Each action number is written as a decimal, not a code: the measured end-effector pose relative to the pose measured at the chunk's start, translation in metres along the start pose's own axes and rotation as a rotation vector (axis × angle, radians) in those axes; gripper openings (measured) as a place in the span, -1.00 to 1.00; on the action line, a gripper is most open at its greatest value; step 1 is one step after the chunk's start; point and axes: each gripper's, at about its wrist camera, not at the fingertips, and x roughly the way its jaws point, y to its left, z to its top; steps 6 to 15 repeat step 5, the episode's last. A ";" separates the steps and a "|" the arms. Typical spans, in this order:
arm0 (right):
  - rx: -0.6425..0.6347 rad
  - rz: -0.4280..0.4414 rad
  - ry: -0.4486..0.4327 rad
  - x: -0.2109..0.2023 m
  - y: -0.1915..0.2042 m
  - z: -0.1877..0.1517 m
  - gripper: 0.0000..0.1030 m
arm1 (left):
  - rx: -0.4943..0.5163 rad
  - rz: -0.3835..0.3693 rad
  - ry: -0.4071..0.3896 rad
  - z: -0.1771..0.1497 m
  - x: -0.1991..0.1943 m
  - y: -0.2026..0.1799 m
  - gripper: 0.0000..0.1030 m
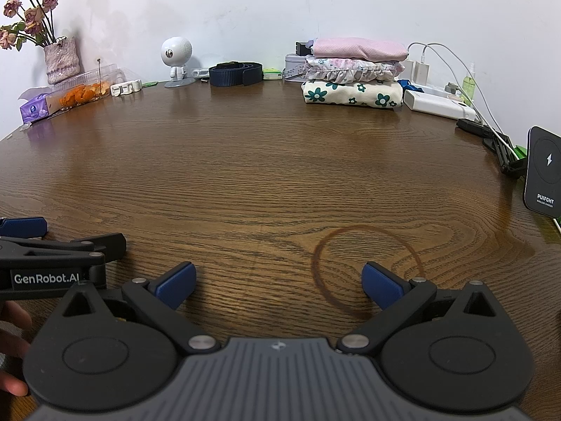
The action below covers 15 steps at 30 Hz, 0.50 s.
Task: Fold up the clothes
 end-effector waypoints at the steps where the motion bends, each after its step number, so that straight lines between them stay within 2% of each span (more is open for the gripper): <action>1: 0.000 0.000 0.000 0.000 0.000 0.000 0.99 | 0.000 0.000 0.000 0.000 0.000 0.000 1.00; 15: 0.000 0.000 0.000 0.000 0.000 0.000 0.99 | 0.000 0.000 0.000 0.000 0.000 0.000 1.00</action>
